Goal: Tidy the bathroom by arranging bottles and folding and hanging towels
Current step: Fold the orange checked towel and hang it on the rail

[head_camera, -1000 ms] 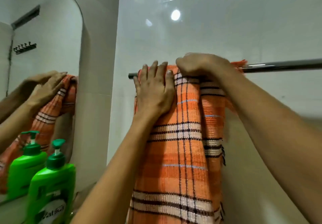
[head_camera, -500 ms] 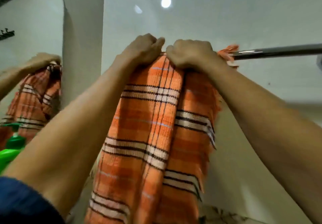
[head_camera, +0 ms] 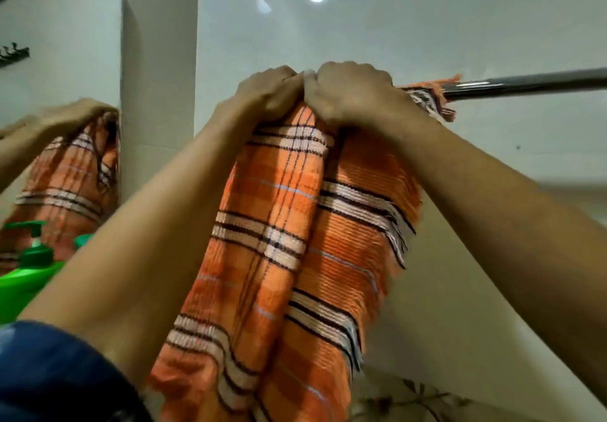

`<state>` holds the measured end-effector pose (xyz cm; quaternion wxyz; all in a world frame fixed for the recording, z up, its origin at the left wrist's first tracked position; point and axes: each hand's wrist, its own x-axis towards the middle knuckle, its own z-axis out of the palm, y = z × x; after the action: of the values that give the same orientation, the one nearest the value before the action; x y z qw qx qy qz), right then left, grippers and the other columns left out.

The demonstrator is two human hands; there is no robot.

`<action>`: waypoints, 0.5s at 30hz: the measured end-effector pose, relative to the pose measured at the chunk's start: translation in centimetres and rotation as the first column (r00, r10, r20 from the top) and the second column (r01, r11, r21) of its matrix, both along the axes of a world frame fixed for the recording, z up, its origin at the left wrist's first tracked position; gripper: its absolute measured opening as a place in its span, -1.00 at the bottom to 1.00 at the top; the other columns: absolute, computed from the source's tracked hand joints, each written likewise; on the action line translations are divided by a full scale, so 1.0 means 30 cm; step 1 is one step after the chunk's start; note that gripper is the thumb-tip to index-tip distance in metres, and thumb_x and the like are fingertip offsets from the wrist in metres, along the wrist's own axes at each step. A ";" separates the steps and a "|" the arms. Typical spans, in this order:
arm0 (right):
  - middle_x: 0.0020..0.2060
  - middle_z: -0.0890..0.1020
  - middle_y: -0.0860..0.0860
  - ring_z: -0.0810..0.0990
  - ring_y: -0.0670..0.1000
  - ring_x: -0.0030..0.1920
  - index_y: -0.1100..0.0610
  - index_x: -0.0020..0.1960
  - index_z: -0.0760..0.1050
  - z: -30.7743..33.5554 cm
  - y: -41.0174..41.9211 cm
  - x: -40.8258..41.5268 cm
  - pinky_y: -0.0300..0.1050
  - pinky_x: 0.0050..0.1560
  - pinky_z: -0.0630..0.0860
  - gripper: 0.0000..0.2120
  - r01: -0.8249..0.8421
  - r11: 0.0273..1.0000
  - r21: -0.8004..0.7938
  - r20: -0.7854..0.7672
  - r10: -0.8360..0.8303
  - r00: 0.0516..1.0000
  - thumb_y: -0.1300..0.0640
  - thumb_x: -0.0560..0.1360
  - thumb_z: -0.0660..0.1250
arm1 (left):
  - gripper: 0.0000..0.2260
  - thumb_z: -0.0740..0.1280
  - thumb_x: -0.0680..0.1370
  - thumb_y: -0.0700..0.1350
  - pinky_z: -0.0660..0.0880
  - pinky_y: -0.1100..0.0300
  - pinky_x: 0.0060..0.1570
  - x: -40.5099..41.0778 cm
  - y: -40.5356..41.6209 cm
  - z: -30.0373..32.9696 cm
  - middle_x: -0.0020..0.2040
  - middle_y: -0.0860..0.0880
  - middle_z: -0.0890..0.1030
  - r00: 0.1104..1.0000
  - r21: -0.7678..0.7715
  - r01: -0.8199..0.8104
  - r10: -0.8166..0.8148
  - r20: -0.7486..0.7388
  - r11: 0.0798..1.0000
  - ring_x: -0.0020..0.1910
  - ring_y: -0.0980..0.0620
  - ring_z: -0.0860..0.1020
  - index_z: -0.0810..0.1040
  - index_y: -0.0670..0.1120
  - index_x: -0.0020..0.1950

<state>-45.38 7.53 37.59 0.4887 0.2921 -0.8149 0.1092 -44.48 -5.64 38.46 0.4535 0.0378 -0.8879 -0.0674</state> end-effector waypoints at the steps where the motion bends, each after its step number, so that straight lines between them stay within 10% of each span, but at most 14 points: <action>1: 0.28 0.50 0.16 0.46 0.22 0.26 0.13 0.25 0.44 -0.004 0.004 0.001 0.06 0.14 0.34 -0.63 -0.006 0.999 0.031 0.063 0.004 0.998 0.02 0.61 0.00 | -0.68 0.01 0.61 0.02 0.34 0.04 0.01 0.001 -0.003 0.018 0.16 -0.27 0.55 0.997 0.017 0.021 -0.022 0.074 1.000 0.04 -0.20 0.49 0.47 -0.10 -0.08; 7: 0.37 0.40 0.21 0.46 0.16 0.11 0.16 0.36 0.35 0.102 0.027 0.008 -0.07 0.05 0.31 -0.59 -0.081 0.983 0.165 0.459 -0.004 0.888 0.05 0.61 -0.06 | -0.58 -0.02 0.62 0.03 0.37 0.06 0.07 0.023 0.024 0.016 0.18 -0.27 0.53 0.993 0.085 0.029 -0.039 0.115 0.996 0.13 -0.21 0.49 0.51 -0.21 0.09; 15: 0.14 0.60 0.12 0.50 0.18 0.22 0.13 0.14 0.53 -0.045 0.057 0.021 0.19 0.44 0.02 -0.55 0.074 0.996 -0.042 -0.134 -0.079 0.988 -0.02 0.62 -0.08 | -0.71 0.00 0.62 -0.05 0.26 0.02 0.16 0.085 0.147 -0.136 0.11 -0.05 0.56 0.863 -0.139 -0.139 0.051 -0.503 0.980 0.14 -0.08 0.45 0.47 -0.10 0.11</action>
<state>-44.75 9.25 36.23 0.5521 0.2580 -0.7883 0.0852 -41.91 -1.24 34.38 0.6707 0.0239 -0.7409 0.0240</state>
